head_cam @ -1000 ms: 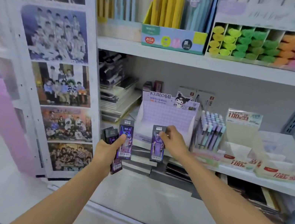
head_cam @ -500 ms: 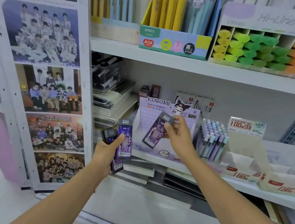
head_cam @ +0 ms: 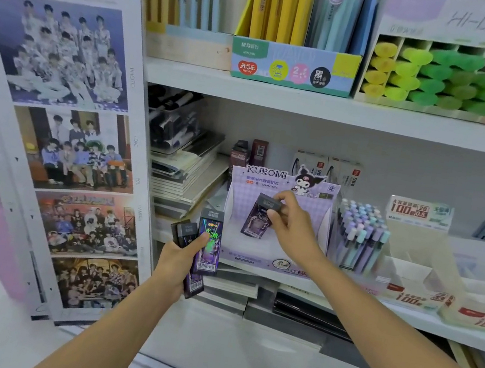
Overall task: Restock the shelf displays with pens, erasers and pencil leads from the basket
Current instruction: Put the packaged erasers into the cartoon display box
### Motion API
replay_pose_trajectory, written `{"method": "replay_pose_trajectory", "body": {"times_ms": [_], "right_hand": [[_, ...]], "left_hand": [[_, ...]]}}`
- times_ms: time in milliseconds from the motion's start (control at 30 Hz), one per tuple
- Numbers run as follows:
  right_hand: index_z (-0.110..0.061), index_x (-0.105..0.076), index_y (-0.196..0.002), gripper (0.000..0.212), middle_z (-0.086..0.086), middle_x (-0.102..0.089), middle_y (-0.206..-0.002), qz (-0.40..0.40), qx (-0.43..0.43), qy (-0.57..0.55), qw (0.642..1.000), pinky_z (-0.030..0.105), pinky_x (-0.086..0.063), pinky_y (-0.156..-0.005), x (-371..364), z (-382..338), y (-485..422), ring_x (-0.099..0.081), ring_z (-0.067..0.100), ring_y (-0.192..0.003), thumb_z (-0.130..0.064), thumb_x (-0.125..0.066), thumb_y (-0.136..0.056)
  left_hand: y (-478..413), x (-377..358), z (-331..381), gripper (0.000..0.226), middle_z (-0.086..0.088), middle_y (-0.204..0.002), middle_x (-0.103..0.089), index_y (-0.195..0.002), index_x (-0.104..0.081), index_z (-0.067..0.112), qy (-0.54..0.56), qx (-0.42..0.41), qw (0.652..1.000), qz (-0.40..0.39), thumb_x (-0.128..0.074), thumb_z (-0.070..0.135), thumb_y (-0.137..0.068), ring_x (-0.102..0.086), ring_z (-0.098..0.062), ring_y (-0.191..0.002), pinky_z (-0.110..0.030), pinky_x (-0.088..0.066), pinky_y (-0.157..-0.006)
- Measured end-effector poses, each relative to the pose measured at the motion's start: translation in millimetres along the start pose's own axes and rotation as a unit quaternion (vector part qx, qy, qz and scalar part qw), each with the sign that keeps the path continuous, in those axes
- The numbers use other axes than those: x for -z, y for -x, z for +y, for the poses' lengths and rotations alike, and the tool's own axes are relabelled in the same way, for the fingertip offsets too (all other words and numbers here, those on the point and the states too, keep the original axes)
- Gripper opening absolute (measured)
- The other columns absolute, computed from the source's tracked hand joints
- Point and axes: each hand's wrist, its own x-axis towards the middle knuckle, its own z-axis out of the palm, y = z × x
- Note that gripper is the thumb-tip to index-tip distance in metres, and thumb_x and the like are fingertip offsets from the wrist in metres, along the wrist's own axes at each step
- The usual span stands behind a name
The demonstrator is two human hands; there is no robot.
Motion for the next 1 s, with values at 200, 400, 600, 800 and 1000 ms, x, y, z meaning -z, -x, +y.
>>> {"method": "replay_pose_trajectory", "body": {"times_ms": [200,400,600,800,1000], "right_hand": [[-0.023,-0.047,-0.102,0.018,0.003,-0.068,-0.105,0.042,0.017,-0.078,0.996,0.027,-0.053,-0.071,-7,-10,-21,-0.068,0.016,-0.091,-0.008,-0.054,-0.096],[-0.014,-0.047,-0.108,0.017,0.009,-0.068,-0.102,0.037,0.015,-0.057,0.998,0.044,-0.055,-0.083,-29,4,-21,-0.067,0.023,-0.092,-0.003,-0.052,-0.096],[-0.009,-0.047,-0.109,0.014,0.011,-0.068,-0.099,0.004,0.047,-0.009,0.999,0.043,-0.057,-0.077,-23,7,-30,-0.067,0.024,-0.086,-0.008,-0.053,-0.097],[-0.007,-0.048,-0.114,0.019,0.008,-0.066,-0.098,-0.016,0.068,0.067,0.995,0.031,-0.052,-0.07,-31,-2,-41,-0.064,0.022,-0.083,-0.005,-0.054,-0.096],[-0.013,-0.055,-0.114,0.024,0.004,-0.058,-0.11,0.057,0.139,0.13,0.98,0.035,-0.052,-0.074,-37,-1,-37,-0.058,0.017,-0.088,-0.004,-0.059,-0.092]], "left_hand": [[-5,0,7,0.023,-0.011,-0.087,-0.074,-0.099,-0.068,0.008,0.046,-0.017,0.999,0.004,-0.073,0.025,-0.084,-0.071,-0.023,-0.066,-0.038,-0.058,-0.068],[-13,0,7,0.017,-0.009,-0.084,-0.075,-0.095,-0.067,0.011,0.051,-0.015,0.999,-0.006,-0.073,0.023,-0.085,-0.072,-0.023,-0.067,-0.036,-0.059,-0.061],[-16,-3,4,0.017,-0.008,-0.086,-0.076,-0.099,-0.067,0.012,0.05,-0.011,0.998,-0.02,-0.072,0.021,-0.086,-0.073,-0.021,-0.07,-0.03,-0.057,-0.053],[-16,-8,6,0.015,-0.005,-0.077,-0.076,-0.096,-0.067,0.013,0.037,-0.019,0.999,-0.022,-0.072,0.022,-0.086,-0.073,-0.02,-0.066,-0.032,-0.058,-0.057],[-18,-6,4,0.015,-0.005,-0.077,-0.076,-0.094,-0.067,0.013,0.037,-0.018,0.999,-0.021,-0.073,0.023,-0.085,-0.073,-0.021,-0.066,-0.031,-0.057,-0.053]]}}
